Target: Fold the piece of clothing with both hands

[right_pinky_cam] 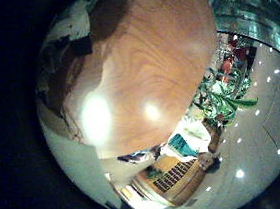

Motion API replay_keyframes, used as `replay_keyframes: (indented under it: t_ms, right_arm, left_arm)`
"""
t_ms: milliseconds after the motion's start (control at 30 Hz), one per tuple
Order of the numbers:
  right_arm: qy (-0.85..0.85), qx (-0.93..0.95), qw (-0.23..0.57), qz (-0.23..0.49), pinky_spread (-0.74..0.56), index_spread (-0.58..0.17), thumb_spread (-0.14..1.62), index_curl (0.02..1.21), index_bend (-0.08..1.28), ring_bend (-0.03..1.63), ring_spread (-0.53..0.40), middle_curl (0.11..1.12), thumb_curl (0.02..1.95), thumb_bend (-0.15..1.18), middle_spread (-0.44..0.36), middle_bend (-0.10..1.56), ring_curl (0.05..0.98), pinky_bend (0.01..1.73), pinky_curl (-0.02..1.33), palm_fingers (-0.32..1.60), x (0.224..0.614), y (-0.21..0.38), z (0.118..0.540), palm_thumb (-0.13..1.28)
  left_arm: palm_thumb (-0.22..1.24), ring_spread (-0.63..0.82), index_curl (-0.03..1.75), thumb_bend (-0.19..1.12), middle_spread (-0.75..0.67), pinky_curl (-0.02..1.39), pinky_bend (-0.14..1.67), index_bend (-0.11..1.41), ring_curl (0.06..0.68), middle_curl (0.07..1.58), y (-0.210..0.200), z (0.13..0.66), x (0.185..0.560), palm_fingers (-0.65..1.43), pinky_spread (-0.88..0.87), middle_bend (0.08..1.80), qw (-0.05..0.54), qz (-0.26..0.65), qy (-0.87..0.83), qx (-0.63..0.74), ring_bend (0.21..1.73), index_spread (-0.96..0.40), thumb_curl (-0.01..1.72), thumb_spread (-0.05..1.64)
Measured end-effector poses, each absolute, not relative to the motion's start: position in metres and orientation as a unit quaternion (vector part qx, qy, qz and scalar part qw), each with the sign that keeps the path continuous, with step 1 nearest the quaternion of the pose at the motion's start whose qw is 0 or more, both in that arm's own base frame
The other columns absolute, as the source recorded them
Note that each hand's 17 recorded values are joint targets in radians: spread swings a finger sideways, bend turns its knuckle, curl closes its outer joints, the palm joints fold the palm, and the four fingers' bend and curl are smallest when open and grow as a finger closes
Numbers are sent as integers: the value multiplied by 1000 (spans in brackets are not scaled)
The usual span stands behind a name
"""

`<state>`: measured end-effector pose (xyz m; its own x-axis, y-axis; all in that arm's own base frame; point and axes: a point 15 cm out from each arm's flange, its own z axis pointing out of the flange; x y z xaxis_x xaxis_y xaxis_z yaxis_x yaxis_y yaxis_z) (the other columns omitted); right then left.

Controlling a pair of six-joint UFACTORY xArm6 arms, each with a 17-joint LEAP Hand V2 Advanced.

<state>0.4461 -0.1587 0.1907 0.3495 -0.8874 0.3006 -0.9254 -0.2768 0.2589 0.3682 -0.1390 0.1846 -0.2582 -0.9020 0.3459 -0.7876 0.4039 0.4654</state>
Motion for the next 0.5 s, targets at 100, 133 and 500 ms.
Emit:
replay_keyframes:
  t_ms: [100,133,500]
  right_arm:
    - [-580,795,164,65,-190,-286,1019,781,1098,1387,-203,805,671,-9,-136,1294,685,1330,734,1060,438,-153,202,1030]
    - [-581,796,153,75,-187,-284,1026,786,1099,1388,-205,806,676,-9,-134,1298,688,1326,744,1057,437,-150,207,1028]
    - [-538,822,98,160,-172,-271,1062,817,1104,1386,-215,813,722,-13,-129,1310,726,1289,860,1035,456,-96,276,1006]
  left_arm:
    - [562,413,380,-4,297,340,353,183,222,288,-138,187,369,97,433,177,287,-96,-788,537,618,27,463,1438]
    - [562,413,380,-3,297,340,352,183,222,288,-138,188,369,97,438,177,288,-96,-787,537,618,27,464,1438]
    - [559,415,381,-4,296,339,350,181,222,289,-129,205,368,99,449,177,280,-80,-787,544,622,27,465,1436]
